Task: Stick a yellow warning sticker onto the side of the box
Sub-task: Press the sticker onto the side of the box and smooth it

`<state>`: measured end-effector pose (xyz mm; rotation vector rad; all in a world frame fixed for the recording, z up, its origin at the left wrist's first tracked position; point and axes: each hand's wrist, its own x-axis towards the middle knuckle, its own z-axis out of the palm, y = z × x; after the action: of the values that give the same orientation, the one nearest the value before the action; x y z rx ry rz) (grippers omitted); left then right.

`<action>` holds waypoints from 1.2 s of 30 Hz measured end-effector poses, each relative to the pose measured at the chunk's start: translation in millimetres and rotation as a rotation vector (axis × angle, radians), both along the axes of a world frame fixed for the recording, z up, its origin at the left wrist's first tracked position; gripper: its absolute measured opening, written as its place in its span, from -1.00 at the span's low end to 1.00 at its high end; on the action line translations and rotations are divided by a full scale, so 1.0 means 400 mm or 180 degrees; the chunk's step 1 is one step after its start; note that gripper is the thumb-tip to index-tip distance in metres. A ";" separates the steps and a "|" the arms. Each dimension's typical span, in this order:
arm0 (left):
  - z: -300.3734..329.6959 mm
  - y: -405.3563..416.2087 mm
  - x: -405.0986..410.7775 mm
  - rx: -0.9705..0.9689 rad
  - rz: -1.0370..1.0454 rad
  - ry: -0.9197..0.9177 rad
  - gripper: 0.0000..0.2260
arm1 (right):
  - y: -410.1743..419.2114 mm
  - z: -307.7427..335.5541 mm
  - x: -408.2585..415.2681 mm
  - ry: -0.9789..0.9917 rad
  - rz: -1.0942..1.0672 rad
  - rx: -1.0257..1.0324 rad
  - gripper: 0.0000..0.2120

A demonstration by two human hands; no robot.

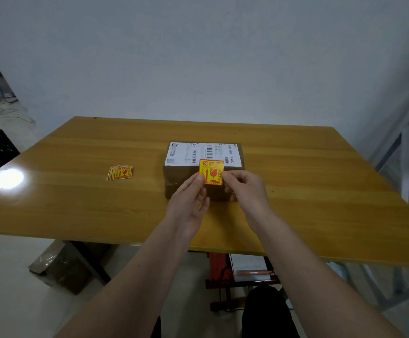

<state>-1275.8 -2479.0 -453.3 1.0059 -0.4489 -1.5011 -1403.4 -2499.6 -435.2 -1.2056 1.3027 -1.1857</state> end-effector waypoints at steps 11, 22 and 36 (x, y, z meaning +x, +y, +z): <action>-0.005 0.005 -0.028 0.0170 0.0559 -0.0899 -0.85 | -0.011 -0.019 -0.014 0.0261 -0.0116 -0.0117 -0.93; -0.020 0.016 -0.047 -0.0214 0.0700 -0.1756 -0.84 | 0.001 -0.032 -0.038 0.0225 -0.0034 0.0030 -0.93; -0.023 -0.030 -0.029 -0.1531 0.0888 -0.5429 -0.62 | -0.039 -0.051 -0.069 0.0495 -0.0145 -0.0250 -0.80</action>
<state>-1287.6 -2490.9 -462.4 1.6437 -1.6383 0.0798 -1431.1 -2515.0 -455.7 -1.3537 1.4161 -1.2048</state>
